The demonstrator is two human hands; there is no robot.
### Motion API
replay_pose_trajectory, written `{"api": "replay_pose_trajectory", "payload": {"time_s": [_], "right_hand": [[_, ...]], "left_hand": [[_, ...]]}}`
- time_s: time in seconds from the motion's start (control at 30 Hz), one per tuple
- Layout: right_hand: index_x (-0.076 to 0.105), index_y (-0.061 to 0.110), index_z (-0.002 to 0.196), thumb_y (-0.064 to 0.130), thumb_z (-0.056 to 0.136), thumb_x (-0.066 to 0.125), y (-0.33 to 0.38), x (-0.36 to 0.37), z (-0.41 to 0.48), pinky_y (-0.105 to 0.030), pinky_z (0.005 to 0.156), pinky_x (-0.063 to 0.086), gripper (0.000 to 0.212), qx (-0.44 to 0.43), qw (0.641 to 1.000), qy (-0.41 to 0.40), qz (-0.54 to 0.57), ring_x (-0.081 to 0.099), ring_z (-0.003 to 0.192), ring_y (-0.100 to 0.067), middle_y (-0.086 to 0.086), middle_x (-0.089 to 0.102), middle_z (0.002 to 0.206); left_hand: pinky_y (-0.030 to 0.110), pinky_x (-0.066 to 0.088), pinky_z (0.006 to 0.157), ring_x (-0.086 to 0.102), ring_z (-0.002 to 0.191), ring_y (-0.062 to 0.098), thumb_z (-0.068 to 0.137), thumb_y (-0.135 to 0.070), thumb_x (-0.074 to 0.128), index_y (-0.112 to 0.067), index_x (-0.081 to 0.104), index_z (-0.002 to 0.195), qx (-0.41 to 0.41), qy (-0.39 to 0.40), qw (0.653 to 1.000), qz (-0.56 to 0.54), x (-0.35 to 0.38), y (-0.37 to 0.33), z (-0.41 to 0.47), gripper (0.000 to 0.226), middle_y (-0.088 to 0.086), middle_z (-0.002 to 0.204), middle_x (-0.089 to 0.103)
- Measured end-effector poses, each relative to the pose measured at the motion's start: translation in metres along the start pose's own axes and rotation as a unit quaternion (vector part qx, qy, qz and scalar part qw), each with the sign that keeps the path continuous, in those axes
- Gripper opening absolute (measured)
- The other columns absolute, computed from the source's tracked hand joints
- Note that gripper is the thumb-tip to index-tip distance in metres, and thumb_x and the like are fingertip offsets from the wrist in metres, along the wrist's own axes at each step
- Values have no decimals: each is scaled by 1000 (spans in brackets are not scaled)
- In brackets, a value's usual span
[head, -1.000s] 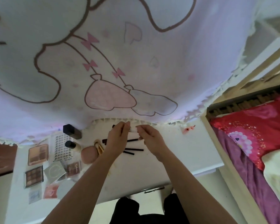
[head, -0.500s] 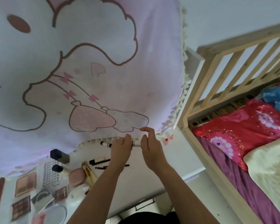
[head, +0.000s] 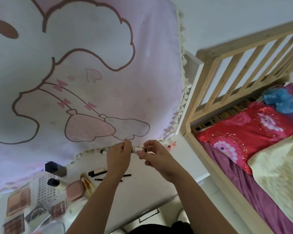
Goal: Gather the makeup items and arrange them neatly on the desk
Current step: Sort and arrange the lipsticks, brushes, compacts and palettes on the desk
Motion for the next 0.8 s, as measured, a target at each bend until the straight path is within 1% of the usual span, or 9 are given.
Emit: {"api": "replay_pose_trajectory", "payload": {"time_s": [0.1,0.2,0.27,0.37,0.47,0.53,0.6,0.67,0.8], "right_hand": [[58,15,117,56,92,60,2,7,0,-29,72,50,48,51,998,13,22,67,78,-17,-6,72,99],[62,10,110,47,96,58,7,6,1,-25,65,47,39,32,999,-1,18,60,67,-15,-7,71,83],[65,14,109,31,92,69,12,1,1,-25,71,49,24,-5,1000,-10,26,63,74,-14,-5,70,90],[65,24,118,31,86,76,20,-1,0,-24,79,53,34,-19,999,-4,30,70,86,-13,0,70,107],[70,20,112,47,92,64,21,0,-2,-23,69,52,34,0,999,-23,27,67,72,-14,-5,73,98],[74,17,105,39,94,64,21,-2,-2,-20,65,50,27,-15,999,-36,-3,64,70,-12,-4,74,91],[75,20,104,27,89,73,21,-8,-1,-21,73,53,17,-35,998,-43,-13,67,81,-13,-2,74,94],[74,27,109,22,83,79,22,-13,-1,-27,86,56,26,-46,998,-34,-21,69,94,-14,1,73,102],[71,20,114,45,92,65,18,-4,-4,-26,79,56,34,7,1000,6,3,71,87,-16,-3,75,103]], "left_hand": [[29,25,49,29,46,13,100,-26,45,-12,42,53,-1,1,1000,-13,-3,-5,3,50,-1,47,33],[31,26,50,28,46,12,99,-28,46,-15,39,51,-2,-1,1000,-22,-4,-8,5,50,-4,46,32],[30,26,51,27,45,10,99,-27,47,-16,38,50,-12,-5,999,-34,-5,-7,6,51,-7,44,31],[29,25,51,27,45,9,98,-27,47,-16,38,50,-26,-8,998,-52,-7,-3,7,50,-4,46,32],[29,26,51,27,46,10,98,-27,47,-15,39,51,-24,-5,998,-56,-6,-4,6,49,-2,48,32],[29,26,51,27,46,10,98,-28,47,-16,38,51,-25,-4,998,-57,-6,-4,6,50,-4,47,32],[29,26,50,27,45,10,98,-28,48,-17,38,51,-25,-4,998,-60,-6,-4,6,50,-5,45,31],[29,26,51,27,45,10,98,-28,47,-17,38,50,-27,-6,998,-64,-8,-3,6,50,-4,46,31],[30,27,51,28,46,11,98,-29,46,-15,39,52,-18,-3,998,-61,-7,-5,5,49,-3,47,32]]}}
Point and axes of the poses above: each hand's wrist, its own z-axis towards the middle knuckle, its own x-axis out of the palm, y = z × x, the point moved 9 cm from there along z, towards the middle knuckle
